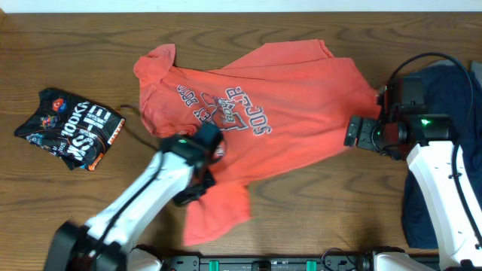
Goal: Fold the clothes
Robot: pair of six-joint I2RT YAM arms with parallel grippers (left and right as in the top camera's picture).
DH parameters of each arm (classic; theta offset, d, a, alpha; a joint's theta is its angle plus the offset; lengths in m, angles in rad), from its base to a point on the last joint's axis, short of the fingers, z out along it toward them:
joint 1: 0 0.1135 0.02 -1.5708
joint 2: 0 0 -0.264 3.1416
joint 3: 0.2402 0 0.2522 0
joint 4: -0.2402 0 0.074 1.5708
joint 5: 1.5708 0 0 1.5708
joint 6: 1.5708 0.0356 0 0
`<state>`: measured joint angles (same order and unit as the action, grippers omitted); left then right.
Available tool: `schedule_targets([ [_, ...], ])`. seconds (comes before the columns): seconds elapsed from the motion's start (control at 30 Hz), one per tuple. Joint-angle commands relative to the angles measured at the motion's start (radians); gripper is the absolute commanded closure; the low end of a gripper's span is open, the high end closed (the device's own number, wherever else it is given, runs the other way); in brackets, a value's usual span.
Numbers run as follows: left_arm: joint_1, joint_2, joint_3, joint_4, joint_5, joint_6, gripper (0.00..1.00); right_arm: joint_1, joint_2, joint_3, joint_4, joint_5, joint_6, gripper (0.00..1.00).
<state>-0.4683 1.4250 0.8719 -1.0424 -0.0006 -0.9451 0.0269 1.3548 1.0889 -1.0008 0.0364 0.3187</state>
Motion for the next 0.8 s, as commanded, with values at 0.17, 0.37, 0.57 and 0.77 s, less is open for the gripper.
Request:
schedule_targets([
  [0.17,0.166,-0.093,0.002,-0.075,-0.098,0.067,0.94,-0.011,0.069,-0.093,0.091,0.065,0.127,0.01],
  [0.37,0.183,-0.092,-0.006,-0.077,-0.098,0.078,0.94,-0.028,0.128,-0.195,0.113,0.117,0.32,0.01],
  [0.57,0.183,-0.092,-0.008,-0.075,-0.098,0.077,0.94,-0.043,0.169,-0.3,0.283,0.113,0.341,0.01],
  [0.77,0.183,-0.092,-0.016,-0.072,-0.098,0.077,0.94,-0.043,0.177,-0.362,0.424,0.13,0.365,0.01],
])
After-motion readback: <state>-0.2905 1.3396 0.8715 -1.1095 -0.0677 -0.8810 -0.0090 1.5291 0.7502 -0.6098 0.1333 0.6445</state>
